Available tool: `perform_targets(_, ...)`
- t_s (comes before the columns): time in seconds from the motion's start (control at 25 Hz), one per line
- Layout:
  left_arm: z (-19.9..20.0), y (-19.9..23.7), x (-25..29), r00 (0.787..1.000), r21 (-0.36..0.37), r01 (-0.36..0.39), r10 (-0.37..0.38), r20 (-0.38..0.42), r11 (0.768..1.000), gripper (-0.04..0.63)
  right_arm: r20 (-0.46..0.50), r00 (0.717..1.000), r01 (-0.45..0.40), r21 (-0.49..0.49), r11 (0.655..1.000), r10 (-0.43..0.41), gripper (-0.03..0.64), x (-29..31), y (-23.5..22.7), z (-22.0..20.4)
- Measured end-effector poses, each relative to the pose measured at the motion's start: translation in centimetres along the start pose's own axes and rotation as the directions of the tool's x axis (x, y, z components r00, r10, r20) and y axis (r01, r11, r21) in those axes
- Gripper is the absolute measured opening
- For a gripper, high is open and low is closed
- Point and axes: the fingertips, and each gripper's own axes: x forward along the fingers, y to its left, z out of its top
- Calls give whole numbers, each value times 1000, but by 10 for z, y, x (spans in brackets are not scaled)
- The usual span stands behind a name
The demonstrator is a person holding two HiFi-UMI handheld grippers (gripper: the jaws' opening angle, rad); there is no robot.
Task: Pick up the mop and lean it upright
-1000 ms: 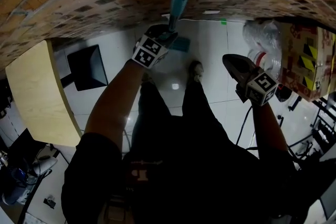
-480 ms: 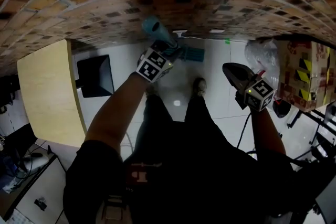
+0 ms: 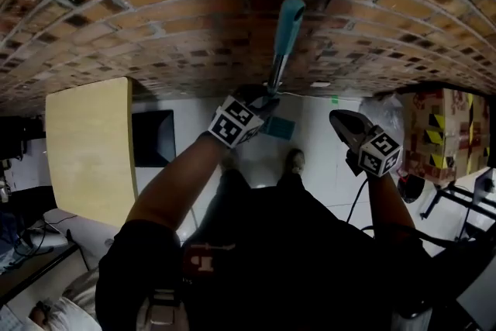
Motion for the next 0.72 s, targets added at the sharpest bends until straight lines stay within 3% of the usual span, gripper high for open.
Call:
perform_targets(0.44, 70, 8, -75, 996, -52, -84, 84, -1, 995, 129, 40, 997, -59, -66, 996, 61, 14, 1, 34, 59)
perform_targets(0.72, 130, 0, -113, 994, -11, -86, 87, 69, 996, 129, 115, 987, -94, -131, 987, 109, 14, -7, 52, 129)
